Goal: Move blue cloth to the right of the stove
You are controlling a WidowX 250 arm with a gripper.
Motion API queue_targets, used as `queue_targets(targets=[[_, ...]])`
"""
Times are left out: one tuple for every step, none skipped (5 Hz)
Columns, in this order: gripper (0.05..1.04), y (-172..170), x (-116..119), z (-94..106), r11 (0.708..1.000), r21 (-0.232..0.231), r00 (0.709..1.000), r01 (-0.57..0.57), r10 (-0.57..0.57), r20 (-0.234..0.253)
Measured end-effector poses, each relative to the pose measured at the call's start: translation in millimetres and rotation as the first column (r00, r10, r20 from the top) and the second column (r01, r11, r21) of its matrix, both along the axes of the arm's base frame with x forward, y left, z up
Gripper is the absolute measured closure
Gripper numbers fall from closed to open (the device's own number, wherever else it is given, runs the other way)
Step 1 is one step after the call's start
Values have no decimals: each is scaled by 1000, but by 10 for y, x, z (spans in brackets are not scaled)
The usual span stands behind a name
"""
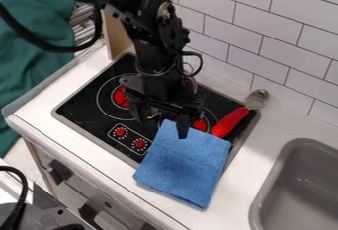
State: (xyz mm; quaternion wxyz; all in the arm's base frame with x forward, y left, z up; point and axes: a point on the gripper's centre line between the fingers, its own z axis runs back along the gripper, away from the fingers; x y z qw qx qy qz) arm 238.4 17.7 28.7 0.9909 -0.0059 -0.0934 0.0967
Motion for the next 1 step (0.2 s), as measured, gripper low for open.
queue_targets(targets=[[78, 35, 16, 30, 1000, 22, 1000, -5, 6, -11]])
